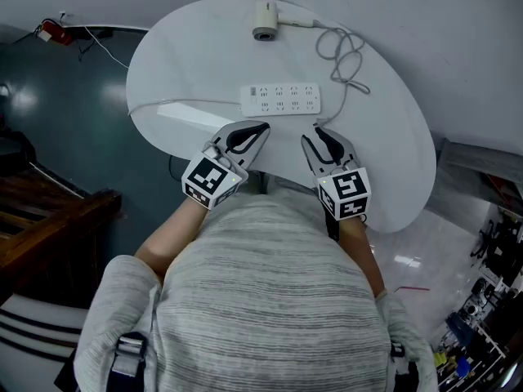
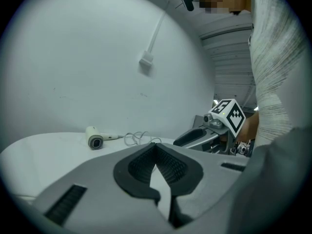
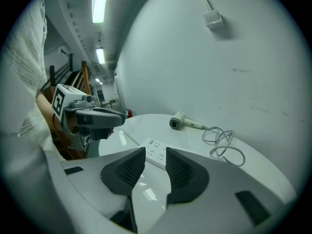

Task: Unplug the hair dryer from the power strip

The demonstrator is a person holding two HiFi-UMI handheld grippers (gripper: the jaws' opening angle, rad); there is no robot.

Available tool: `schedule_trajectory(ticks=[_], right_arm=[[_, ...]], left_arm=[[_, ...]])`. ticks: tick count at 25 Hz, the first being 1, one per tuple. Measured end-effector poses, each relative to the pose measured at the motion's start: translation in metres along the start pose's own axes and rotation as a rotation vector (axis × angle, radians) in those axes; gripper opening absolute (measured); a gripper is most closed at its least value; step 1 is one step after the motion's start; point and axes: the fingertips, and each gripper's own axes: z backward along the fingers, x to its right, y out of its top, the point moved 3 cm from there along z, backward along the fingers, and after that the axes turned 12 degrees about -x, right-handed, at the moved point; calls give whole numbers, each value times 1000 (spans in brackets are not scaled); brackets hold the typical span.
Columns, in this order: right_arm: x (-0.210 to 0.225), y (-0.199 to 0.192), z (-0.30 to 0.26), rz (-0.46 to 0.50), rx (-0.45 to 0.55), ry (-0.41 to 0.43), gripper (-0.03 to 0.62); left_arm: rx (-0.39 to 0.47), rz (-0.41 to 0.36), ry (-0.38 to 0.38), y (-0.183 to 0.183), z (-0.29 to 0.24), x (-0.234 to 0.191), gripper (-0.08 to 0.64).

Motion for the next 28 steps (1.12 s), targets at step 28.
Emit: schedule_trajectory(ticks=[28], right_arm=[[-37,1,-1,87,49,108,25]], left_arm=[[-19,50,-46,-21,-4,13,6]])
